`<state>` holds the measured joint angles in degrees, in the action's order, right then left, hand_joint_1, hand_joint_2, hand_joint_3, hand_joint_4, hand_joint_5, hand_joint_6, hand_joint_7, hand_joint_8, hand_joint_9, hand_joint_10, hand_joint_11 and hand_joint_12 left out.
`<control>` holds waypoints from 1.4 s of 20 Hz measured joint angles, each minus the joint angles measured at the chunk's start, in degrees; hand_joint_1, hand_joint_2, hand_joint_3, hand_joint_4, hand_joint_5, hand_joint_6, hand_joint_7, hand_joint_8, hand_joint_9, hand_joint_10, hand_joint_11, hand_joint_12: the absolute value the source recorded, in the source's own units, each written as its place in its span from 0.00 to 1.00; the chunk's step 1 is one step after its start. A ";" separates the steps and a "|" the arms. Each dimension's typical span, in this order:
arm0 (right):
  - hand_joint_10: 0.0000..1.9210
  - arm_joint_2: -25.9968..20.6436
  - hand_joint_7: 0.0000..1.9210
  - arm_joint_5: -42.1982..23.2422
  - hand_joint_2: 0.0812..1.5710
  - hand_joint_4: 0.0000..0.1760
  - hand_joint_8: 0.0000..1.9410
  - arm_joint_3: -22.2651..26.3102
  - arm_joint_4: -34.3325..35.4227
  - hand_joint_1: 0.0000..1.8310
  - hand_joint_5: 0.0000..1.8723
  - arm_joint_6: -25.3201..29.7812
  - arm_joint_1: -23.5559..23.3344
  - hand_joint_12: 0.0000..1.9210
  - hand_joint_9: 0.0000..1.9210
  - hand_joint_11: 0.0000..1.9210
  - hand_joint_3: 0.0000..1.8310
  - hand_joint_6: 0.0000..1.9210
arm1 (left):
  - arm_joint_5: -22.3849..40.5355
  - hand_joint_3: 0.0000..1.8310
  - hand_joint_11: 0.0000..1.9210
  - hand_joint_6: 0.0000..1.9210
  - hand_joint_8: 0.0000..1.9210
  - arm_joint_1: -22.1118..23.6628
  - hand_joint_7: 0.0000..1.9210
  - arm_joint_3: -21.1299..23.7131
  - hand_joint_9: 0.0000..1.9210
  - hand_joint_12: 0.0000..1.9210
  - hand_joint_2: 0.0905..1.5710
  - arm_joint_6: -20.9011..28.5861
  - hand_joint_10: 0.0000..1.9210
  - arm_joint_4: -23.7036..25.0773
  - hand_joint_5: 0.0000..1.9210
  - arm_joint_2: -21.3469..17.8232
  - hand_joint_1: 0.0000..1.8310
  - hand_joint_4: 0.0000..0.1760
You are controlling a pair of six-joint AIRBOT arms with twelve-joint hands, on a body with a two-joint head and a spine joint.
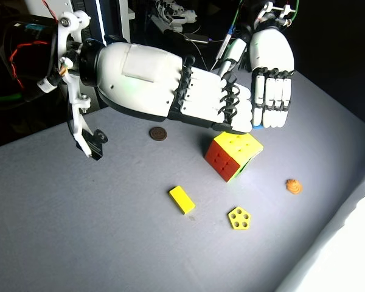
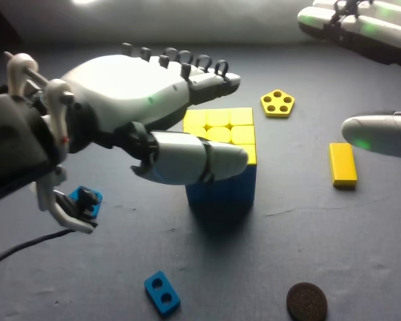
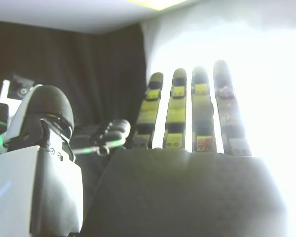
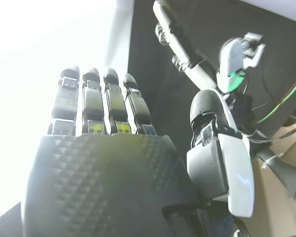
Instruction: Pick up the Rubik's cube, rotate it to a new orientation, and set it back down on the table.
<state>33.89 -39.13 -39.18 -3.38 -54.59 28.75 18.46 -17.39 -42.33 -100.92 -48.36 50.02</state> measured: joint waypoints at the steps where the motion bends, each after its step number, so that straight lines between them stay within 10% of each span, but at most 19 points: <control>1: 0.00 0.04 0.00 0.39 0.82 0.00 0.00 0.48 1.03 0.00 0.00 -0.44 0.00 0.00 0.00 0.00 0.01 0.00 | 0.83 0.00 0.11 0.00 0.00 -0.04 0.10 -0.26 0.11 0.07 0.77 -0.94 0.00 -1.09 0.05 0.98 0.00 0.07; 13: 0.00 1.05 0.01 -3.13 0.81 0.00 0.00 1.90 7.13 0.02 0.00 -8.41 0.83 0.00 0.00 0.00 0.00 0.00 | 9.35 0.00 0.14 0.00 0.00 -2.38 0.10 -3.34 0.13 0.06 0.77 -16.17 0.00 -14.47 0.06 6.38 0.00 0.04; 25: 0.00 0.94 0.04 -5.20 0.81 0.00 0.00 1.90 7.28 0.04 0.00 -8.39 1.57 0.00 0.01 0.00 0.00 0.00 | 8.39 0.00 0.14 0.00 0.00 -2.91 0.09 -9.42 0.11 0.04 0.77 -19.06 0.00 -15.15 0.06 12.72 0.02 0.08; 28: 0.00 0.94 0.04 -5.27 0.81 0.00 0.00 1.90 7.26 0.05 0.00 -8.41 1.57 0.00 0.01 0.00 0.00 0.00 | 8.37 0.00 0.14 0.00 0.00 -2.91 0.10 -10.10 0.11 0.04 0.68 -19.21 0.00 -15.15 0.06 12.74 0.23 0.11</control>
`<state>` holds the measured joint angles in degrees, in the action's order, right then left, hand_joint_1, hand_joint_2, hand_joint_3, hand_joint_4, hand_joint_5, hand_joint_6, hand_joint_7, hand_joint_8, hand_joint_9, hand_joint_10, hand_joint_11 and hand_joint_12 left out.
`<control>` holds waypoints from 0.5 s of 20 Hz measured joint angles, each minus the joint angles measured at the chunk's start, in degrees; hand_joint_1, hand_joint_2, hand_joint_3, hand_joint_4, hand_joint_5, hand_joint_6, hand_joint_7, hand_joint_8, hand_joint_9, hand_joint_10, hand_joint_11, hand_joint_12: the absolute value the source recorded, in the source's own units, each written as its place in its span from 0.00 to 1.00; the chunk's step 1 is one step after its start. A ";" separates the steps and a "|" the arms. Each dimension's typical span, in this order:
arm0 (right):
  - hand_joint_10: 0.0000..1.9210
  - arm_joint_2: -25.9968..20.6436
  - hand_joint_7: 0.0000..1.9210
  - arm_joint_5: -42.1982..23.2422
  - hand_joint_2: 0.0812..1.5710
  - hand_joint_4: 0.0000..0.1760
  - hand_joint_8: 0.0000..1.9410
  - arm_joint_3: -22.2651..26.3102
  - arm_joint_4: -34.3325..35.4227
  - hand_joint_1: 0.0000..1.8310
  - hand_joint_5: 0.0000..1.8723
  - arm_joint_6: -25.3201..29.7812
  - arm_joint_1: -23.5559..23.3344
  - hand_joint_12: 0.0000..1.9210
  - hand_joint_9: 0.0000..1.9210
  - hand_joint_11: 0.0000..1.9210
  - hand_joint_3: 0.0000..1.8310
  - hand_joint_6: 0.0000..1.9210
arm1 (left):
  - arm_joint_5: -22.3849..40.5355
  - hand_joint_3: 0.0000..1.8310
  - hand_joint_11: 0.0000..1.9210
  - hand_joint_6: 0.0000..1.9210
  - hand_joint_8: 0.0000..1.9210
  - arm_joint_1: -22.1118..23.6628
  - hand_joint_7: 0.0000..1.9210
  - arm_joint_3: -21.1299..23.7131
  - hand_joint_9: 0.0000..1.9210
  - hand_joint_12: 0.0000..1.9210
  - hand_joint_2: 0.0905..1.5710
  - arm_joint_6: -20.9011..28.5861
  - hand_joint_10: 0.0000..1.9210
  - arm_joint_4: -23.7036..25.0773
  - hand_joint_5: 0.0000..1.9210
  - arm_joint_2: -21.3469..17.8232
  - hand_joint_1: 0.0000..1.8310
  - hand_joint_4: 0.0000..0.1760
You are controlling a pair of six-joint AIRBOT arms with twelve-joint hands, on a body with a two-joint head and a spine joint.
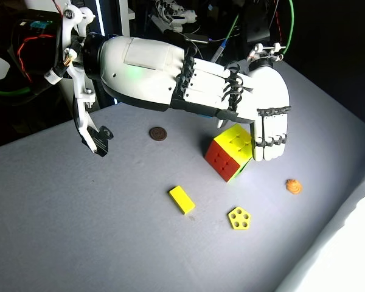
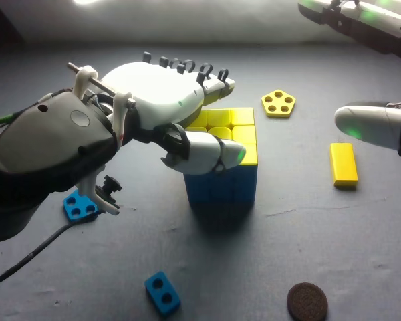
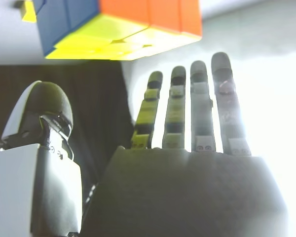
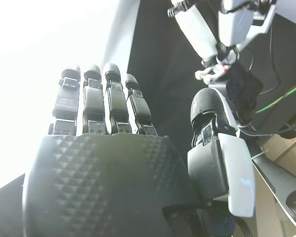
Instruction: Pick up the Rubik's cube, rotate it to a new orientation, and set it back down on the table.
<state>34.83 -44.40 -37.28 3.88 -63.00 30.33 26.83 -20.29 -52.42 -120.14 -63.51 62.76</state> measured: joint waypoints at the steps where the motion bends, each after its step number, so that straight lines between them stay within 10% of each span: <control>1: 0.00 0.00 0.03 0.00 0.82 0.00 0.00 0.00 0.00 0.04 0.00 0.02 0.00 0.00 0.00 0.00 0.00 0.00 | 0.09 0.00 0.14 0.00 0.00 0.00 0.10 -0.15 0.12 0.03 0.65 -0.04 0.00 -0.07 0.06 0.00 0.29 0.10; 10: 0.00 0.00 0.03 -0.07 0.80 0.00 0.00 0.00 -0.68 0.06 0.00 0.02 0.00 0.00 0.01 0.00 0.00 0.00 | 0.35 0.00 0.09 0.00 0.00 0.39 0.02 -0.13 0.04 0.00 0.53 -2.82 0.00 -4.92 0.00 0.02 0.56 0.00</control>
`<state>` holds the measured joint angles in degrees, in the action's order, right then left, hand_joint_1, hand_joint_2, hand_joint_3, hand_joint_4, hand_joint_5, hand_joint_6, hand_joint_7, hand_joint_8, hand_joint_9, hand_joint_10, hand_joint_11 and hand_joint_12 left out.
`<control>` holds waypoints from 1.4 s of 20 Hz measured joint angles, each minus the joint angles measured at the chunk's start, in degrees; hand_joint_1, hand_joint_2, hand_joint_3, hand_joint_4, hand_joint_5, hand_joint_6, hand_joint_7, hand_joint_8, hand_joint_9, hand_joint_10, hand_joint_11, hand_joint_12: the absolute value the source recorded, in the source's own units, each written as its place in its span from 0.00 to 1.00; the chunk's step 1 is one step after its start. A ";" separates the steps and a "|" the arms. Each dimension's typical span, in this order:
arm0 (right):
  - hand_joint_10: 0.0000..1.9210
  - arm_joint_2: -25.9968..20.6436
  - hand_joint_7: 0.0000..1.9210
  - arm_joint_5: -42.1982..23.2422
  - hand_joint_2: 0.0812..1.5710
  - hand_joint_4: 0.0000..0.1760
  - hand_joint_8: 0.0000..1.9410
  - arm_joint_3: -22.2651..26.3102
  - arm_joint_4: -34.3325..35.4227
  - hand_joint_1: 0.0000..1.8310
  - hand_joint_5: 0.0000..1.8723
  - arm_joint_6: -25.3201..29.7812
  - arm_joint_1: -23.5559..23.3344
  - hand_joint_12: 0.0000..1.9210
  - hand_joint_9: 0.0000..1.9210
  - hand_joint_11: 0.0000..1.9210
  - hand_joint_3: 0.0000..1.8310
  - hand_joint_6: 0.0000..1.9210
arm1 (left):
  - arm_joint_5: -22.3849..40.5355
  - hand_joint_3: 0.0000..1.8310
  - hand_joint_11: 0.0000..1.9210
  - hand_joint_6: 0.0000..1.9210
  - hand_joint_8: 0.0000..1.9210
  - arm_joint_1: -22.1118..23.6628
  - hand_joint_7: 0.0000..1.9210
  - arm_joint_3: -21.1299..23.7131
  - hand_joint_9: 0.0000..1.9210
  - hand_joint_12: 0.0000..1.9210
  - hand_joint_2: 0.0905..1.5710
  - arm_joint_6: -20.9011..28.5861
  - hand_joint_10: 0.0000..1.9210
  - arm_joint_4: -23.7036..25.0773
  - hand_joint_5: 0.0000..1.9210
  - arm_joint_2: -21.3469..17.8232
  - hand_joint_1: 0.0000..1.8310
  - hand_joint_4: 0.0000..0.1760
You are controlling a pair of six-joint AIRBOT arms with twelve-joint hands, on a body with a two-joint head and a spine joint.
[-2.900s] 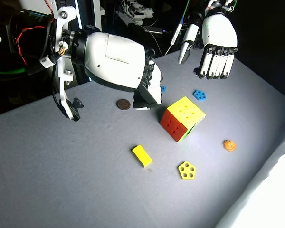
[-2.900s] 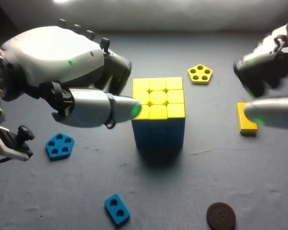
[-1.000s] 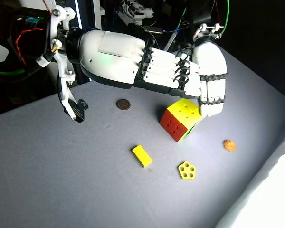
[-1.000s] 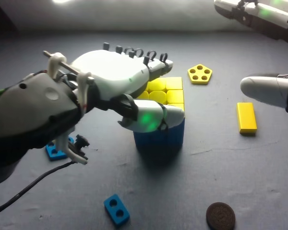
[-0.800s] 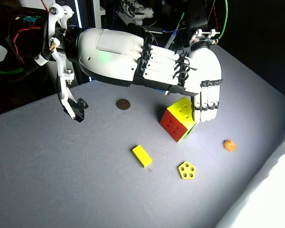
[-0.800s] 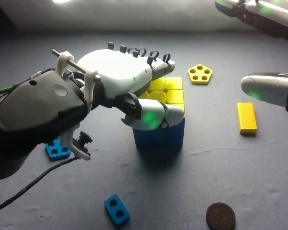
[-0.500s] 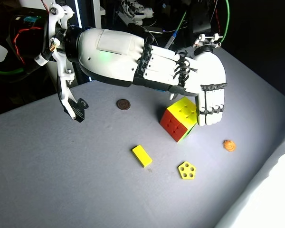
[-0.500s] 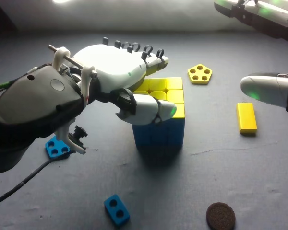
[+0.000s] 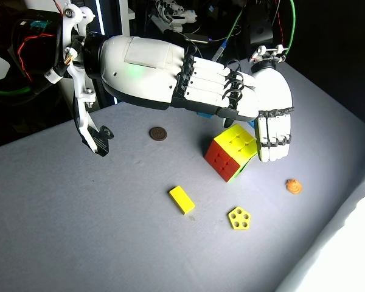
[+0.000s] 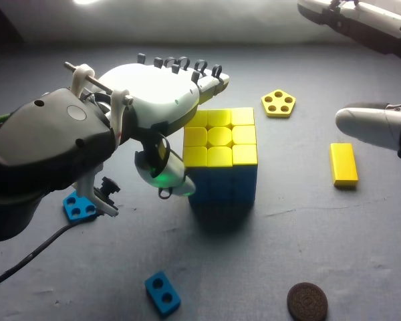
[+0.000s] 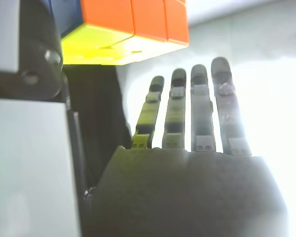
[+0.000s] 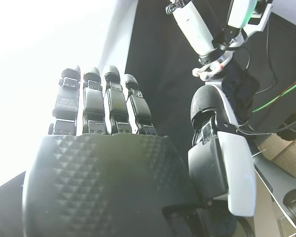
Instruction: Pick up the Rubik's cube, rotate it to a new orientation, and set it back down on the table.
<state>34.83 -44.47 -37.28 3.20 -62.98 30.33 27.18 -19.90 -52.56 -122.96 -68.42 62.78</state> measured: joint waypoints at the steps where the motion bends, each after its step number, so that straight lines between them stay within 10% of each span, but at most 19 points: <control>1: 0.00 0.00 0.03 0.00 0.80 0.00 0.00 0.00 -0.13 0.07 0.00 0.00 0.00 0.00 0.01 0.00 0.00 0.00 | 0.35 0.00 0.09 0.00 0.00 0.00 0.03 -0.22 0.05 0.01 0.51 -0.04 0.01 -0.42 0.00 0.37 0.56 0.01; 19: 0.00 0.09 0.03 -1.05 0.80 0.00 0.00 0.00 -1.07 0.05 0.02 -0.28 1.86 0.00 0.00 0.00 0.00 0.00 | 3.37 0.00 0.04 0.00 0.00 1.42 0.00 -1.75 0.00 0.00 0.51 -12.94 0.00 -18.62 0.00 5.22 0.55 0.00; 28: 0.01 1.92 0.06 -13.55 0.79 0.00 0.01 0.00 5.22 0.07 0.04 -2.49 8.11 0.00 0.02 0.00 0.00 0.01 | 4.83 0.00 0.05 0.00 0.00 2.60 0.00 -4.90 0.01 0.00 0.50 -16.52 0.00 -23.17 0.00 7.10 0.57 0.00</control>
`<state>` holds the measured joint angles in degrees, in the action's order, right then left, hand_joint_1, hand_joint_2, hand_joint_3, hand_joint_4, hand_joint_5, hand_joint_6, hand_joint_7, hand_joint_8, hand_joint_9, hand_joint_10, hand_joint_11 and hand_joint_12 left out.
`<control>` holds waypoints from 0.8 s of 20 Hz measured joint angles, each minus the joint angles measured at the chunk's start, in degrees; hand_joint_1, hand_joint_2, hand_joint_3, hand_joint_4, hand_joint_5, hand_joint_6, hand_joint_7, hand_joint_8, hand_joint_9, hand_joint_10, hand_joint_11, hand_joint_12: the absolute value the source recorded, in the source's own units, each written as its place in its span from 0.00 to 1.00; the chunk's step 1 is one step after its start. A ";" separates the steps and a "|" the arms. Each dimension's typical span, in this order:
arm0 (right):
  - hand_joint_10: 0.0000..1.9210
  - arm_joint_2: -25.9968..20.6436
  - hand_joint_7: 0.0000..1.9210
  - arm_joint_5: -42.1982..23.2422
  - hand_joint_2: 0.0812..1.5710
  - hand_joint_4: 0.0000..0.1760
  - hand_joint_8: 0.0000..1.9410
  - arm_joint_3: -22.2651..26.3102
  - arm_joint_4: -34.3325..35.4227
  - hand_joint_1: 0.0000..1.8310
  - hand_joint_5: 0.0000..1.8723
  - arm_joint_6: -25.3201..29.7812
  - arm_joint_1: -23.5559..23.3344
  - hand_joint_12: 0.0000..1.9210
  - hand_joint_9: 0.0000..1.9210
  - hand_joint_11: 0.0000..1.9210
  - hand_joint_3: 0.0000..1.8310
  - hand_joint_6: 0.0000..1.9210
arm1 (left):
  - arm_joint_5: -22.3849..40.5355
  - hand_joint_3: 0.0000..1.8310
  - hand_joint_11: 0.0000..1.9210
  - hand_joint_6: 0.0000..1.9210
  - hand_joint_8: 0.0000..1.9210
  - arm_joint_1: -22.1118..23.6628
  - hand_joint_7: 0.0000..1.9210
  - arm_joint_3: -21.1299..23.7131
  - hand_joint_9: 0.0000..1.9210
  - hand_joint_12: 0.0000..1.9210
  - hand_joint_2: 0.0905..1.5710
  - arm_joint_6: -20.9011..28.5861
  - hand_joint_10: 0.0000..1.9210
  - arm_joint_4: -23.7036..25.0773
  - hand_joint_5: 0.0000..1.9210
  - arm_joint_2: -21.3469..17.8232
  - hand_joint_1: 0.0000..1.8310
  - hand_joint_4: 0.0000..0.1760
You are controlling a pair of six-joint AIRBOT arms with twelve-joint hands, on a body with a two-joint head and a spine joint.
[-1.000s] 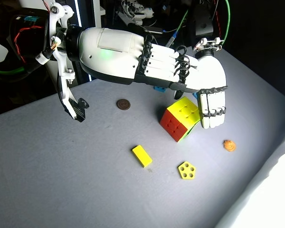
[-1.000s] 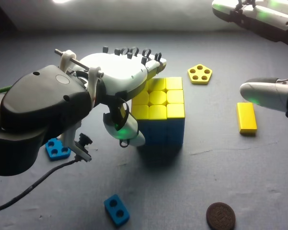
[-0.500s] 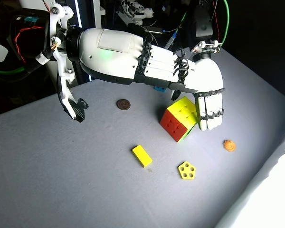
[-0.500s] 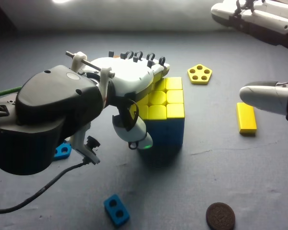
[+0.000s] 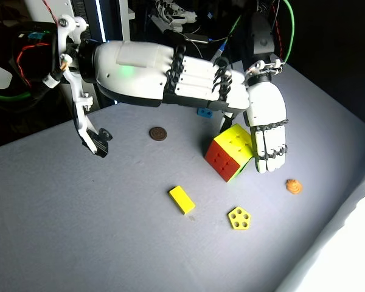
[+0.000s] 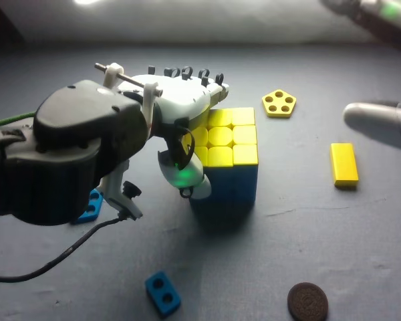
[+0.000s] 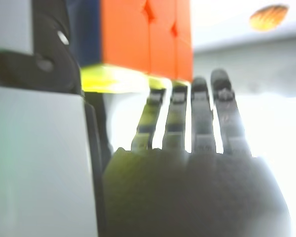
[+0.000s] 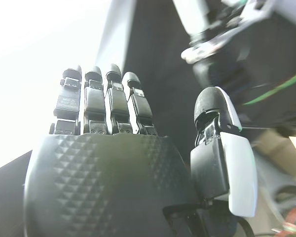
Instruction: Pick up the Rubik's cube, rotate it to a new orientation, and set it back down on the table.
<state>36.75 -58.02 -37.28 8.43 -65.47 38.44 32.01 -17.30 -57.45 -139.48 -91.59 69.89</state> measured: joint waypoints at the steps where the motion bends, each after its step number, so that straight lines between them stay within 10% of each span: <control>1: 0.00 -0.11 0.05 0.98 0.80 0.00 0.00 0.00 -0.07 0.06 0.03 0.07 -0.22 0.00 0.02 0.00 0.00 0.00 | -0.02 0.00 0.05 0.00 0.00 0.04 0.00 -0.07 0.01 0.00 0.49 -0.22 0.00 -0.63 0.00 0.02 0.57 0.00; 7: 0.00 -0.46 0.04 16.48 0.79 0.00 0.00 0.07 -2.51 0.08 0.04 0.22 -6.01 0.00 0.01 0.00 0.00 0.01 | 0.83 0.00 0.07 0.00 0.00 0.39 0.02 -0.76 0.03 0.01 0.48 -0.81 0.00 -2.58 0.02 0.81 0.57 0.00; 16: 0.00 -0.55 0.05 17.40 0.79 0.00 0.00 0.07 -2.25 0.08 0.04 -1.40 -6.49 0.00 0.01 0.00 0.00 0.00 | 1.68 0.00 0.05 0.00 0.00 0.46 0.00 -1.14 0.01 0.01 0.51 -1.29 0.00 -4.07 0.00 1.09 0.57 0.00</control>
<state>36.21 -40.62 -37.21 6.17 -66.87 31.94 33.69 -16.84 -58.59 -140.77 -95.66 70.98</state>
